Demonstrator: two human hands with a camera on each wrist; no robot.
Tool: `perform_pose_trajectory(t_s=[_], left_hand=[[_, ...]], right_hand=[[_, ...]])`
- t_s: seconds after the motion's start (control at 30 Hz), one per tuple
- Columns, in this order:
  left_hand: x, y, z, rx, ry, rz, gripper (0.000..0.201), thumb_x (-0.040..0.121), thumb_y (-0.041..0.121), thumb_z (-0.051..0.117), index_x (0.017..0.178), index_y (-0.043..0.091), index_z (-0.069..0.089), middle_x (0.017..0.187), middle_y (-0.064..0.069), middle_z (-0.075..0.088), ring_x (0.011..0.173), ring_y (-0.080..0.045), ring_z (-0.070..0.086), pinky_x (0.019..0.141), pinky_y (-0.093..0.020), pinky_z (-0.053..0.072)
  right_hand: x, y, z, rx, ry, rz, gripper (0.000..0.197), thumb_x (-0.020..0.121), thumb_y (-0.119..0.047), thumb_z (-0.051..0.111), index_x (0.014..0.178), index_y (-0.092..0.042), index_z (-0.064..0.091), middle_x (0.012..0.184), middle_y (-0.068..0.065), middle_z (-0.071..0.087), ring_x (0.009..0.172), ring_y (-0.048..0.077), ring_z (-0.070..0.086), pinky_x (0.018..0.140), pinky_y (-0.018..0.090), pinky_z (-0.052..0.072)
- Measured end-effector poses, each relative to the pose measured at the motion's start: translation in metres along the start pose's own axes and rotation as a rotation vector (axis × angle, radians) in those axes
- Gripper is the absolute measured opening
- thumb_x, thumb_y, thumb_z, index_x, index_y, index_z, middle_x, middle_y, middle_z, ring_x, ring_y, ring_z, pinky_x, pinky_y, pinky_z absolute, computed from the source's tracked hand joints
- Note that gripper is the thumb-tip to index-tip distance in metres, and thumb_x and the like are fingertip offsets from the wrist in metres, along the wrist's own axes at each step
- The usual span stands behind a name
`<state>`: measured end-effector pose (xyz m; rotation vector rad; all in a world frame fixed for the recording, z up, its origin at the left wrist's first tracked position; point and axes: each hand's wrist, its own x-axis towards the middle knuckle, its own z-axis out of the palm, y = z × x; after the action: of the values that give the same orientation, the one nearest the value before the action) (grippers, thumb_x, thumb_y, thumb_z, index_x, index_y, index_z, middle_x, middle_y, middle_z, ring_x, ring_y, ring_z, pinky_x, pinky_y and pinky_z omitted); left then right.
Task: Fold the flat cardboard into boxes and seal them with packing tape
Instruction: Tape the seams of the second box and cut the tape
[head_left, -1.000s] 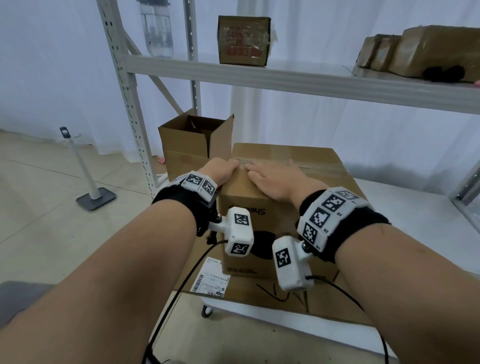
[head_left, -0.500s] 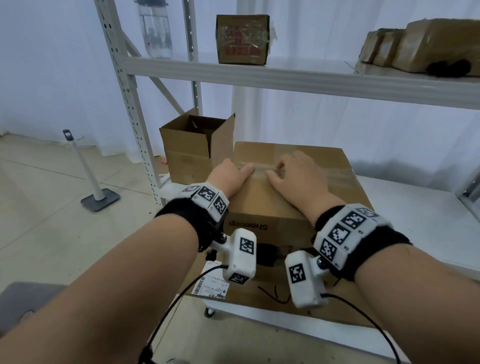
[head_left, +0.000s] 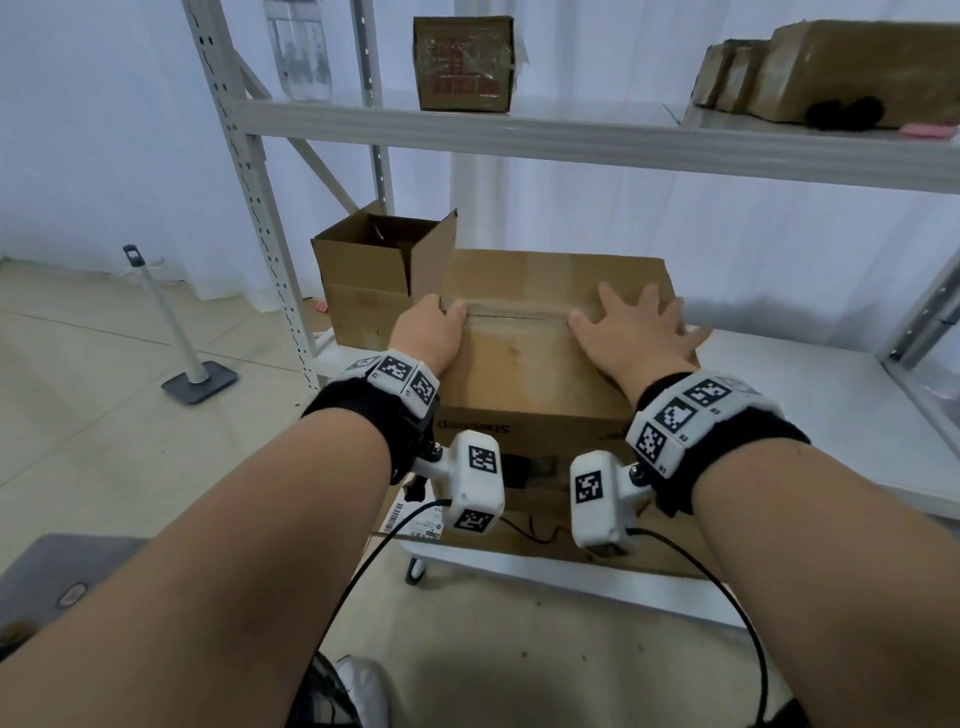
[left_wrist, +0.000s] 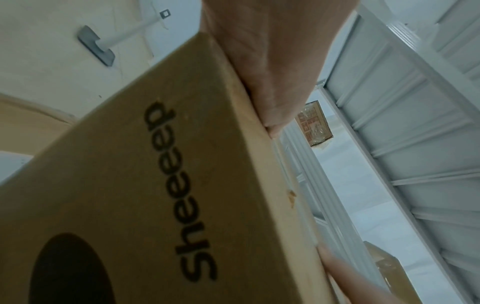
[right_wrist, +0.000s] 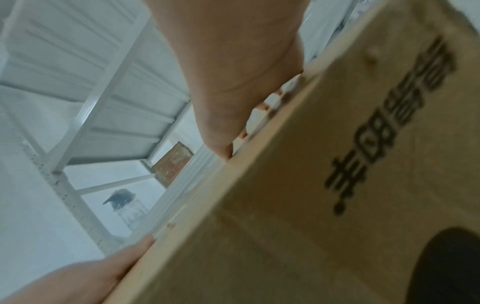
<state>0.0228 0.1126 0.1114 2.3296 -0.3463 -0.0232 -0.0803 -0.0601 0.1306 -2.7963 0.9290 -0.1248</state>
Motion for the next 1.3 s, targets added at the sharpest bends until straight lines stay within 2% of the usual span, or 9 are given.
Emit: perform_pose_trajectory(t_s=[0.2,0.33,0.43,0.53,0.63,0.8,0.97,1.13,1.3], left_hand=[[-0.017,-0.004,-0.002,-0.189,0.092,-0.045,0.046,0.097,0.04,0.049,0.107,-0.001,0.066,0.108,-0.017,0.066,0.103,-0.034,0.061,0.093,-0.039,0.049],[-0.031,0.005,-0.008,-0.243,0.072,-0.095,0.046,0.097,0.038,0.051,0.115,-0.003,0.062,0.114,-0.02,0.064,0.107,-0.035,0.06,0.096,-0.045,0.049],[-0.034,0.012,-0.016,-0.195,-0.041,-0.148,0.053,0.101,0.036,0.041,0.138,-0.001,0.034,0.136,-0.018,0.048,0.123,-0.032,0.049,0.105,-0.043,0.04],[-0.037,0.015,-0.025,-0.206,-0.027,-0.06,0.063,0.099,0.048,0.041,0.137,-0.001,0.026,0.135,-0.004,0.044,0.113,-0.018,0.047,0.091,-0.02,0.035],[-0.037,0.015,-0.025,-0.265,0.081,0.083,0.086,0.083,0.064,0.057,0.137,0.006,0.026,0.13,-0.006,0.051,0.11,-0.021,0.054,0.088,-0.031,0.042],[-0.006,0.005,-0.008,-0.437,0.104,0.222,0.101,0.075,0.046,0.077,0.148,0.021,0.012,0.143,-0.002,0.042,0.127,-0.019,0.046,0.109,-0.041,0.039],[0.013,-0.018,0.021,-0.326,0.009,0.078,0.099,0.075,0.031,0.081,0.144,0.011,0.013,0.142,-0.01,0.042,0.127,-0.027,0.046,0.108,-0.045,0.039],[0.009,-0.036,0.035,-0.047,0.021,0.072,0.076,0.077,0.033,0.078,0.128,0.005,0.029,0.132,-0.018,0.05,0.118,-0.034,0.052,0.094,-0.041,0.045],[0.005,-0.042,0.026,0.044,-0.019,0.112,0.069,0.082,0.032,0.074,0.128,0.005,0.031,0.129,-0.017,0.052,0.117,-0.033,0.052,0.089,-0.037,0.044]], right_hand=[[-0.01,0.039,-0.009,0.536,0.008,0.094,0.097,0.085,-0.06,0.058,0.155,-0.021,0.004,0.156,0.013,0.028,0.138,0.035,0.036,0.112,0.05,0.032],[-0.021,0.049,-0.013,0.647,0.026,0.114,0.078,0.077,-0.062,0.068,0.127,-0.003,0.054,0.124,0.012,0.061,0.112,0.032,0.058,0.1,0.046,0.047],[-0.028,0.055,-0.013,0.69,0.036,0.054,0.06,0.077,-0.06,0.07,0.106,-0.008,0.064,0.107,0.01,0.067,0.097,0.029,0.063,0.091,0.045,0.052],[-0.03,0.057,-0.016,0.708,0.11,0.023,0.061,0.079,-0.06,0.068,0.11,-0.008,0.06,0.105,0.007,0.065,0.094,0.026,0.062,0.085,0.041,0.054],[-0.025,0.052,-0.017,0.763,0.207,-0.005,0.066,0.084,-0.059,0.064,0.123,-0.008,0.048,0.113,0.003,0.057,0.103,0.025,0.057,0.088,0.041,0.051],[0.002,0.048,-0.01,1.0,0.21,-0.033,0.056,0.086,-0.034,0.072,0.119,-0.012,0.031,0.116,0.003,0.046,0.112,0.024,0.051,0.092,0.037,0.046],[0.028,0.06,0.024,0.838,0.069,-0.051,0.082,0.08,-0.021,0.079,0.137,-0.01,0.021,0.129,0.009,0.048,0.122,0.028,0.049,0.101,0.04,0.044],[0.036,0.07,0.053,0.512,0.093,-0.055,0.068,0.075,-0.034,0.082,0.126,-0.006,0.047,0.127,0.012,0.057,0.117,0.03,0.054,0.09,0.034,0.043],[0.034,0.071,0.054,0.43,0.115,-0.038,0.062,0.075,-0.036,0.082,0.117,-0.003,0.05,0.12,0.015,0.058,0.112,0.031,0.054,0.081,0.032,0.04]])
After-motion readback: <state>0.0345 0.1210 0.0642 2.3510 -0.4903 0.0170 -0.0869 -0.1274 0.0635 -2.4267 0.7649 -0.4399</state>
